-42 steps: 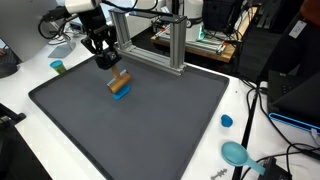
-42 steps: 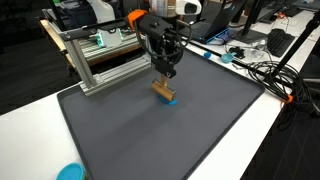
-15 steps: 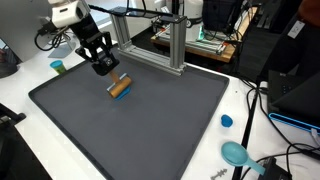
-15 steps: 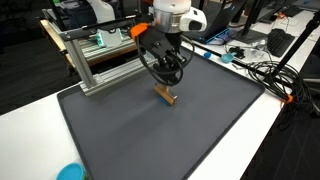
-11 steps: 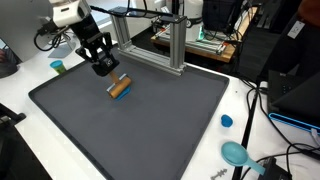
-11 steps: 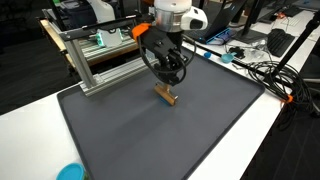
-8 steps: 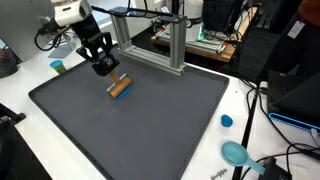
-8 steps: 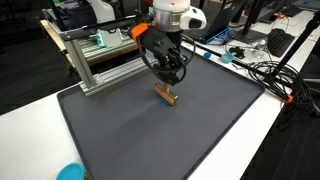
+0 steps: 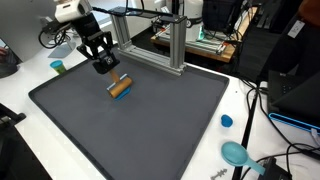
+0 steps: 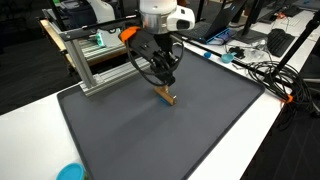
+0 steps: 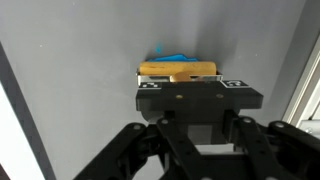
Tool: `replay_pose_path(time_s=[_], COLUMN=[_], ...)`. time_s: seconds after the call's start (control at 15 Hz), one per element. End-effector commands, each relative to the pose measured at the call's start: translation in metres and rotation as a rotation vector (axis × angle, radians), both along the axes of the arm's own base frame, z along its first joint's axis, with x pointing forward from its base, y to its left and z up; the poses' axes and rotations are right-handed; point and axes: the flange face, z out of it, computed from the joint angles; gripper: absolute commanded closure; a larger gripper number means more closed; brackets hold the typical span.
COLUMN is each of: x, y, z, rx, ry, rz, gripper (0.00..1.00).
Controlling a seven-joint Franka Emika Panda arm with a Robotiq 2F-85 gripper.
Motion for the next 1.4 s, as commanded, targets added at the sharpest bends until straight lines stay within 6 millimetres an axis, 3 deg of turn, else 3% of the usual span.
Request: replay_pose_path(time_s=[0.0, 0.47, 1.33], x=[-0.017, -0.009, -0.005], y=[0.009, 0.027, 0.025], z=[-0.043, -0.057, -0.069], rx=[0.042, 0.097, 0.158], ry=[0.068, 0.133, 0.164], rz=[0.005, 0.026, 0.019], gripper=[0.78, 0.78, 0.78])
